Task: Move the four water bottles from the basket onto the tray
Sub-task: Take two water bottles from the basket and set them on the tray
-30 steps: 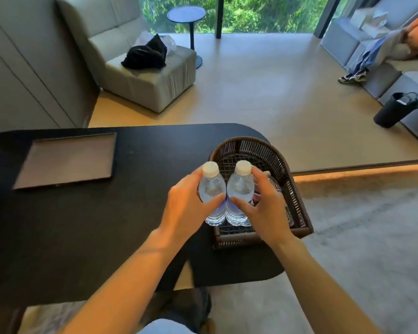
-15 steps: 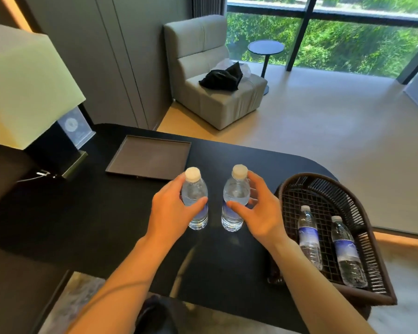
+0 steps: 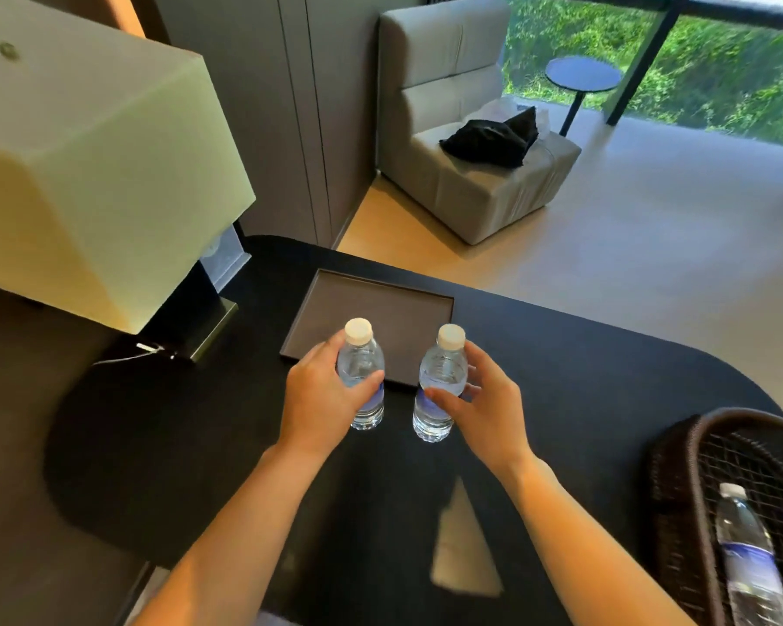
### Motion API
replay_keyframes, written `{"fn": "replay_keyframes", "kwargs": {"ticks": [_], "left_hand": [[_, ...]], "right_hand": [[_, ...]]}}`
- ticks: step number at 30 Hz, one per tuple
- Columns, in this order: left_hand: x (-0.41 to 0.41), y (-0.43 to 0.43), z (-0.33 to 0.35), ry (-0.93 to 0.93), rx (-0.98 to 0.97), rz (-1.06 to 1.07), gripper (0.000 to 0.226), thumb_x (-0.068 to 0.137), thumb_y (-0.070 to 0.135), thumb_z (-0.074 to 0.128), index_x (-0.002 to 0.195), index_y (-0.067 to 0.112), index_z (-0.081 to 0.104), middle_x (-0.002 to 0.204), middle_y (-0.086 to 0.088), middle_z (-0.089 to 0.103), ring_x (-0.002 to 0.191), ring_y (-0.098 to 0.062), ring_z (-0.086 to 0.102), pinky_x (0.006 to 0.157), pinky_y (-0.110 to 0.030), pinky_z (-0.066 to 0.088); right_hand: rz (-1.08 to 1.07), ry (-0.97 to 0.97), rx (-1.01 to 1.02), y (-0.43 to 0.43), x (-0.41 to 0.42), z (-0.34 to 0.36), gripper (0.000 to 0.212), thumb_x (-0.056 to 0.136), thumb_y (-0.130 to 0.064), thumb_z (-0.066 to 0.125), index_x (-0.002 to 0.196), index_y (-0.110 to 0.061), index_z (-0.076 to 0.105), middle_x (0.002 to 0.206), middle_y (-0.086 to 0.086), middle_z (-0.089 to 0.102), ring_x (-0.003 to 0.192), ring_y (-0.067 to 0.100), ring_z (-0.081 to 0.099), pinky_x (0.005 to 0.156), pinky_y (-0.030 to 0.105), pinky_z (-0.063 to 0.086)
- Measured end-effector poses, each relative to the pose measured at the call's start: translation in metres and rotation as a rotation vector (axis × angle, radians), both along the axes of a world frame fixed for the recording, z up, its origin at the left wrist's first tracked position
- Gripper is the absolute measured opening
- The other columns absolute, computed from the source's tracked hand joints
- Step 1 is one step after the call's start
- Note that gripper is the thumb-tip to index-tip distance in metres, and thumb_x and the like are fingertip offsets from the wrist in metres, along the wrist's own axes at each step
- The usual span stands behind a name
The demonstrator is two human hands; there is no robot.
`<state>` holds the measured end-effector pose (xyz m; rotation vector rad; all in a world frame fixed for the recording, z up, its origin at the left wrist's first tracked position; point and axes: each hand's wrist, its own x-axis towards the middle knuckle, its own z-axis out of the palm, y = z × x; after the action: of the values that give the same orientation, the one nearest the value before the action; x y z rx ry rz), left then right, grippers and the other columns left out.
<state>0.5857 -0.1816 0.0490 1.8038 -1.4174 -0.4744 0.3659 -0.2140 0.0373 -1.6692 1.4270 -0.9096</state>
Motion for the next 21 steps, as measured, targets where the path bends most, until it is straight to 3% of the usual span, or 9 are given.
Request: {"fn": "replay_keyframes", "kwargs": {"ticks": [4,8,14,21], "left_hand": [[0.050,-0.048,-0.014,-0.018,0.007,-0.008,0.063,0.075,0.033,0.089,0.129,0.012,0.067,0.113,-0.003,0.072,0.104,-0.015,0.068,0.089,-0.033,0.060],[0.086,-0.096,-0.029,-0.019,0.003,-0.009,0.063,0.076,0.030,0.089,0.131,0.010,0.066,0.117,-0.005,0.071,0.110,-0.016,0.067,0.090,-0.028,0.058],[0.119,-0.161,-0.053,0.011,0.003,-0.027,0.062,0.077,0.032,0.089,0.131,0.013,0.065,0.118,-0.003,0.070,0.111,-0.018,0.067,0.091,-0.040,0.061],[0.132,-0.216,-0.076,0.024,-0.023,-0.015,0.063,0.077,0.032,0.089,0.132,0.013,0.064,0.122,-0.004,0.069,0.114,-0.018,0.065,0.094,-0.036,0.060]], "right_hand": [[-0.045,-0.002,0.067,-0.049,0.054,-0.012,0.077,0.079,-0.016,0.088,0.146,-0.027,0.051,0.138,-0.004,0.065,0.126,0.020,0.062,0.104,0.047,0.054],[-0.052,0.013,0.058,-0.097,0.098,-0.018,0.074,0.079,-0.016,0.088,0.144,-0.025,0.052,0.138,-0.003,0.064,0.127,0.019,0.060,0.106,0.041,0.052],[-0.066,-0.001,0.017,-0.159,0.135,-0.038,0.070,0.079,-0.018,0.089,0.136,-0.030,0.051,0.127,-0.015,0.059,0.120,0.012,0.060,0.099,0.031,0.054],[-0.065,0.020,0.005,-0.213,0.158,-0.065,0.071,0.079,-0.018,0.089,0.138,-0.024,0.050,0.134,-0.004,0.062,0.122,0.018,0.060,0.103,0.042,0.054]]}}
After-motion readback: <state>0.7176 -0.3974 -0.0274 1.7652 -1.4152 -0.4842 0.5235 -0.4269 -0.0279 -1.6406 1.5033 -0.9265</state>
